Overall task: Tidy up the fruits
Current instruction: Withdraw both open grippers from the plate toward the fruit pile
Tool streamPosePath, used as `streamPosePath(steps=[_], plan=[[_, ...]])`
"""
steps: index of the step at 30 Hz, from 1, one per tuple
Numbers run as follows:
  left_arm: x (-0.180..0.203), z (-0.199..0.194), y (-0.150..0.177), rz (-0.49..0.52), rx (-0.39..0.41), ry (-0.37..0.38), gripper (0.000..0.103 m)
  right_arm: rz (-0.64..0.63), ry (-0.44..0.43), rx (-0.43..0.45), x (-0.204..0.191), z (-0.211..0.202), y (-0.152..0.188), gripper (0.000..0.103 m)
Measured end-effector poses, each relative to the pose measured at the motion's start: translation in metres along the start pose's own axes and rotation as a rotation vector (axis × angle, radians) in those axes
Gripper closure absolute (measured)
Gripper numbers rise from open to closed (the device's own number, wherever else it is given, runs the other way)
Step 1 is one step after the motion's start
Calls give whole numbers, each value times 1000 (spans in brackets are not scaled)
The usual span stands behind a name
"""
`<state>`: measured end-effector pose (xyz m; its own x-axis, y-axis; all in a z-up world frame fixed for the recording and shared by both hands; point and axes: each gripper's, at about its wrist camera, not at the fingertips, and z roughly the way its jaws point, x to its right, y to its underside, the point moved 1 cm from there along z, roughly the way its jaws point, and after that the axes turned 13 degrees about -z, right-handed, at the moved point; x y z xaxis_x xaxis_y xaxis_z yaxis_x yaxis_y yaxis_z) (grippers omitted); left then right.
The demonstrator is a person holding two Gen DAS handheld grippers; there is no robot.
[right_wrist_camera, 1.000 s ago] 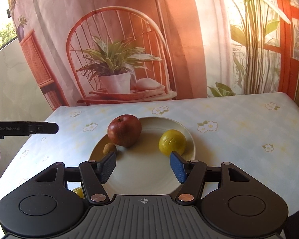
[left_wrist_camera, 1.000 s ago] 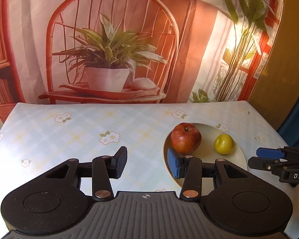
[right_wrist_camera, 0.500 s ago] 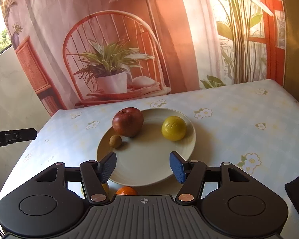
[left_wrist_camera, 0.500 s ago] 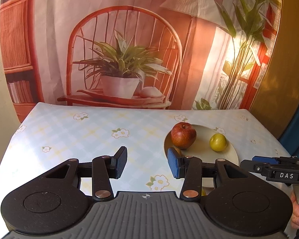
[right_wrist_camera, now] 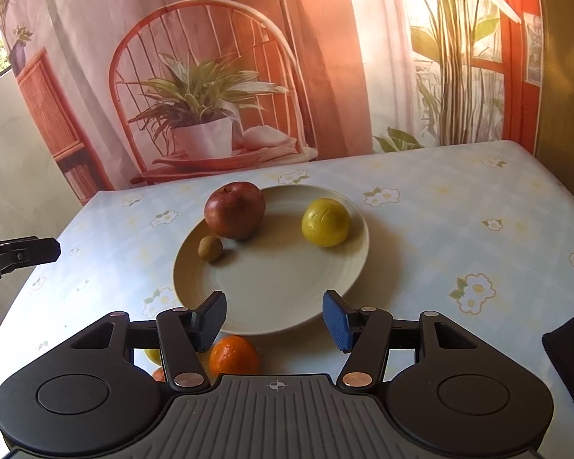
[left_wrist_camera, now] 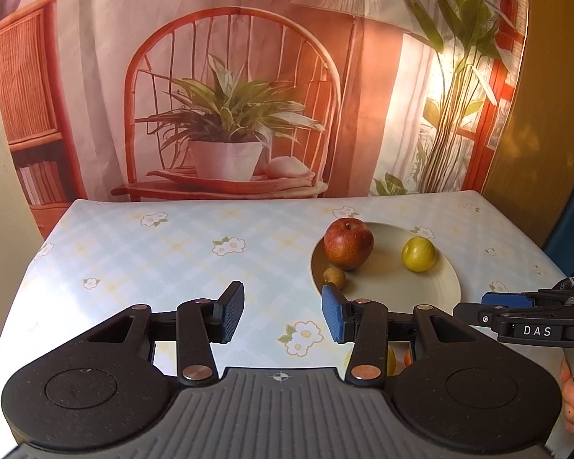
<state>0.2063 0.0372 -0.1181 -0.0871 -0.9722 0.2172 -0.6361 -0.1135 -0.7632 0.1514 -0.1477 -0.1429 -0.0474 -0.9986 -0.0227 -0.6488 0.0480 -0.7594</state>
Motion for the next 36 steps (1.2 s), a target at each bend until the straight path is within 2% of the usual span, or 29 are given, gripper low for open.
streamPosePath(steps=[14, 36], plan=[[-2, 3, 15, -8, -83, 27, 56, -67, -30, -37, -17, 4, 1, 53], [1, 0, 28, 26, -134, 45, 56, -52, -46, -61, -18, 2, 9, 53]])
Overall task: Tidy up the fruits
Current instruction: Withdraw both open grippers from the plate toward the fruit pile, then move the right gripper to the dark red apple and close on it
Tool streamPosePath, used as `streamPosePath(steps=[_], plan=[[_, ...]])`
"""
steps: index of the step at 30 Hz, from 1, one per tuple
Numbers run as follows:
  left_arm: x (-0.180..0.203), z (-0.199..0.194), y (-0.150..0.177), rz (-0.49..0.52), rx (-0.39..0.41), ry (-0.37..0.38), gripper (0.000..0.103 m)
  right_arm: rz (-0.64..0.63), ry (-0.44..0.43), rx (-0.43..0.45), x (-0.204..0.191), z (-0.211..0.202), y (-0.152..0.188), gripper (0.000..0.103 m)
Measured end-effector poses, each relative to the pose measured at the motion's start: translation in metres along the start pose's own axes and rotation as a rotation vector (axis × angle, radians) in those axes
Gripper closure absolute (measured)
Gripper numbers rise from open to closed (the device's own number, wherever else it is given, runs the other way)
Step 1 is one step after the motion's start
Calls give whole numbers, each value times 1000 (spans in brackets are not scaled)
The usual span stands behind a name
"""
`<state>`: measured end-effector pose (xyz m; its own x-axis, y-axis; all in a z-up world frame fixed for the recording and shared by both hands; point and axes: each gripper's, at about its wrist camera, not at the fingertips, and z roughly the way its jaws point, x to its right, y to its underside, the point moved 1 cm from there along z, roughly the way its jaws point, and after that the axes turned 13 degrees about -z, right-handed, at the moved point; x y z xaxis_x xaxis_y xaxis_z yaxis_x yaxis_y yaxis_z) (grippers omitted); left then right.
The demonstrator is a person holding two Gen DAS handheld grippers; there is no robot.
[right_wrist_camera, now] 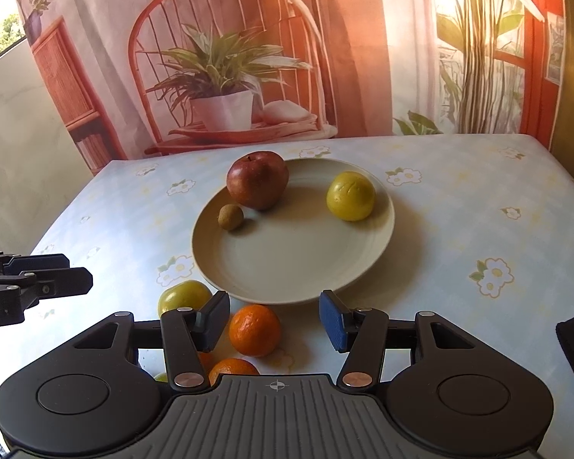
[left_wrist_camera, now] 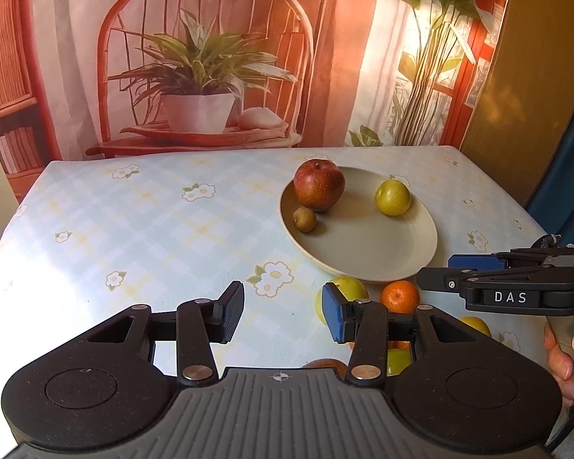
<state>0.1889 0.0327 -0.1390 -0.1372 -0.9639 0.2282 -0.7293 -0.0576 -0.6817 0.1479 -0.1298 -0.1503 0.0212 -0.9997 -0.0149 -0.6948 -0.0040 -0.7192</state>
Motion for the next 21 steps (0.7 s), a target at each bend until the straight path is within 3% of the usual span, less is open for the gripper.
streamPosePath(steps=[7, 21], plan=[[-3, -2, 9, -20, -39, 17, 56, -4, -8, -5, -3, -2, 3, 53], [-9, -11, 18, -50, -30, 3, 56, -15, -23, 17, -15, -9, 10, 53]])
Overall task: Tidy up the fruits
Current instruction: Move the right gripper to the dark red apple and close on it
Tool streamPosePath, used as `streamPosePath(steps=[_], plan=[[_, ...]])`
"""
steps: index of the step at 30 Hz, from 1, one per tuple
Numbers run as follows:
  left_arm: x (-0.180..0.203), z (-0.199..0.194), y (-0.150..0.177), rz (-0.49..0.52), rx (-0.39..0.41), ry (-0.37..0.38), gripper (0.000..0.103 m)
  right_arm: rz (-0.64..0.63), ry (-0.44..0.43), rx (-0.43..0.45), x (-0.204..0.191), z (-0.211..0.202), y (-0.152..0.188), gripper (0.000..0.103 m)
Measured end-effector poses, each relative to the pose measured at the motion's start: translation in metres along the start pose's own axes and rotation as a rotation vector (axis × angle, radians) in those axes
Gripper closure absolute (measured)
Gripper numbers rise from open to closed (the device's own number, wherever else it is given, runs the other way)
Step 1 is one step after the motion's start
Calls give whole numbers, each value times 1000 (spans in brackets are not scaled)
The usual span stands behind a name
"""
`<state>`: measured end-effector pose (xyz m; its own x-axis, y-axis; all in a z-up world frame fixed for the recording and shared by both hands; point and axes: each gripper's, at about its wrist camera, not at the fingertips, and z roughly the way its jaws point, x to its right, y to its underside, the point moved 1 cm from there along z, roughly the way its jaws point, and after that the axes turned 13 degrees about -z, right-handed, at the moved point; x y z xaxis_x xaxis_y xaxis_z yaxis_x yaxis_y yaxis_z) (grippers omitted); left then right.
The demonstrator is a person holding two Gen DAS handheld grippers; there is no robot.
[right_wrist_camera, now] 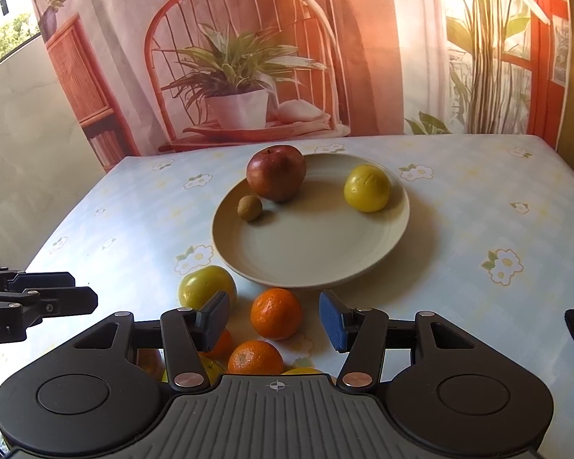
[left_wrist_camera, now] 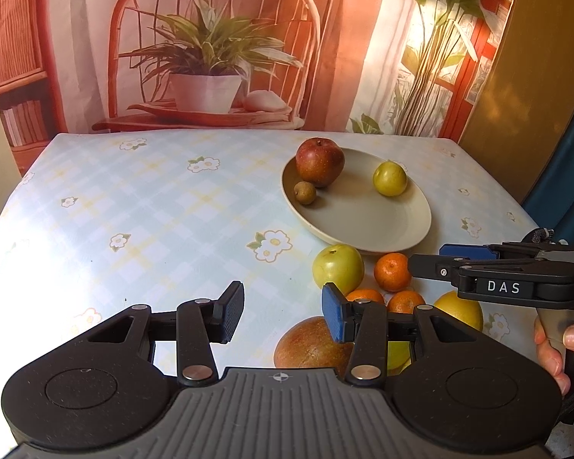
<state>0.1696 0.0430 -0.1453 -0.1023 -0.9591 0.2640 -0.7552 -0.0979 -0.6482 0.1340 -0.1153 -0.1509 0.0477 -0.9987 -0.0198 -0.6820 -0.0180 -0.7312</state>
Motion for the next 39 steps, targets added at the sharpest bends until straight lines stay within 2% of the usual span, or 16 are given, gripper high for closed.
streamPosePath(steps=[11, 18, 24, 31, 39], plan=[[-1, -1, 2, -20, -11, 8, 56, 0, -7, 19, -4, -10, 8, 53], [5, 2, 4, -26, -44, 32, 56, 6, -3, 28, -5, -17, 13, 54], [16, 5, 13, 29, -57, 20, 56, -1, -2, 41, -7, -23, 13, 54], [15, 8, 23, 43, -62, -7, 55, 4, 0, 38, -9, -25, 17, 53], [-5, -3, 22, -2, -56, -13, 51, -16, -18, 41, -18, -28, 16, 53]])
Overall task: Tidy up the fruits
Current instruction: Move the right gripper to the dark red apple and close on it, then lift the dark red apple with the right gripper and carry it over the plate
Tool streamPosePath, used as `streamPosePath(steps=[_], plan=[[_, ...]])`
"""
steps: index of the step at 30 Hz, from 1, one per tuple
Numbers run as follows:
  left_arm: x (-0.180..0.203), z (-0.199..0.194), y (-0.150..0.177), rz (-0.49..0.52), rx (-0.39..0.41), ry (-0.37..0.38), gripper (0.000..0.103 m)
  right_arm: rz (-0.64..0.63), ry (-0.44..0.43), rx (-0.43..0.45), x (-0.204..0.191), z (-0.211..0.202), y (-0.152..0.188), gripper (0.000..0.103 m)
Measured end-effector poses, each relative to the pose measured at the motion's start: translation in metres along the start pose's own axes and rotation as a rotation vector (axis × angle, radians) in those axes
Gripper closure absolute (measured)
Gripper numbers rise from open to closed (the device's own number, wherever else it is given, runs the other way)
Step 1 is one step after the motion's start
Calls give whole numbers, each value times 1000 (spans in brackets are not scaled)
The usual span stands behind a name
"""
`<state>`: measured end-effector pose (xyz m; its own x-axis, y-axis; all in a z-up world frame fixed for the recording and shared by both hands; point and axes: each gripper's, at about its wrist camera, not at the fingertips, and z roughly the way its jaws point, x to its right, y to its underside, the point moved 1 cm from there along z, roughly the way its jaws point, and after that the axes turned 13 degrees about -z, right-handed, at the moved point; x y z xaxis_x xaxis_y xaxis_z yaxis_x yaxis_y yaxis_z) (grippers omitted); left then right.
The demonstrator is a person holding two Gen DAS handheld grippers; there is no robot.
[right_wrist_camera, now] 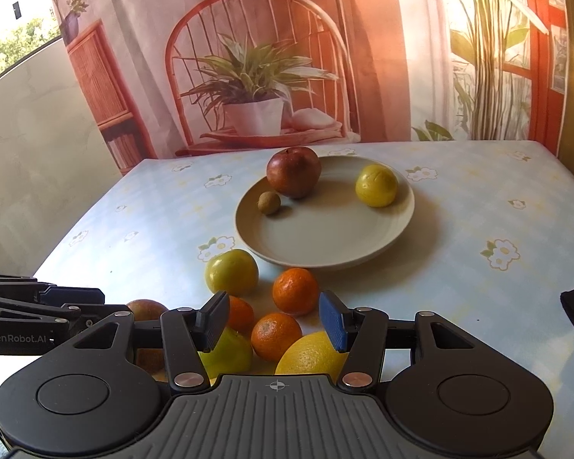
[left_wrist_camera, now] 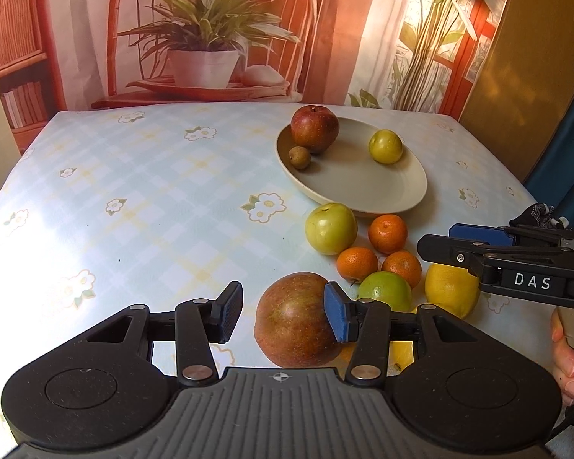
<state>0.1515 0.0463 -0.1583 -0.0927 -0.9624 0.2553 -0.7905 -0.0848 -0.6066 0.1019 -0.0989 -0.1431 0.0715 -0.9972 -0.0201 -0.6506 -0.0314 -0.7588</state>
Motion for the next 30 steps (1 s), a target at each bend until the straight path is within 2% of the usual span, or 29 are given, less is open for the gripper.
streamPosePath(steps=[4, 10, 21, 30], plan=[[-16, -4, -1, -40, 7, 2, 50, -22, -15, -9, -9, 2, -1, 53], [-35, -5, -6, -76, 21, -39, 50, -81, -40, -20, -27, 7, -8, 53], [-55, -2, -8, -160, -7, 23, 50, -239, -134, -65, -75, 18, -18, 54], [-57, 1, -9, -179, -12, 38, 50, -337, -235, -111, -108, 27, -12, 54]])
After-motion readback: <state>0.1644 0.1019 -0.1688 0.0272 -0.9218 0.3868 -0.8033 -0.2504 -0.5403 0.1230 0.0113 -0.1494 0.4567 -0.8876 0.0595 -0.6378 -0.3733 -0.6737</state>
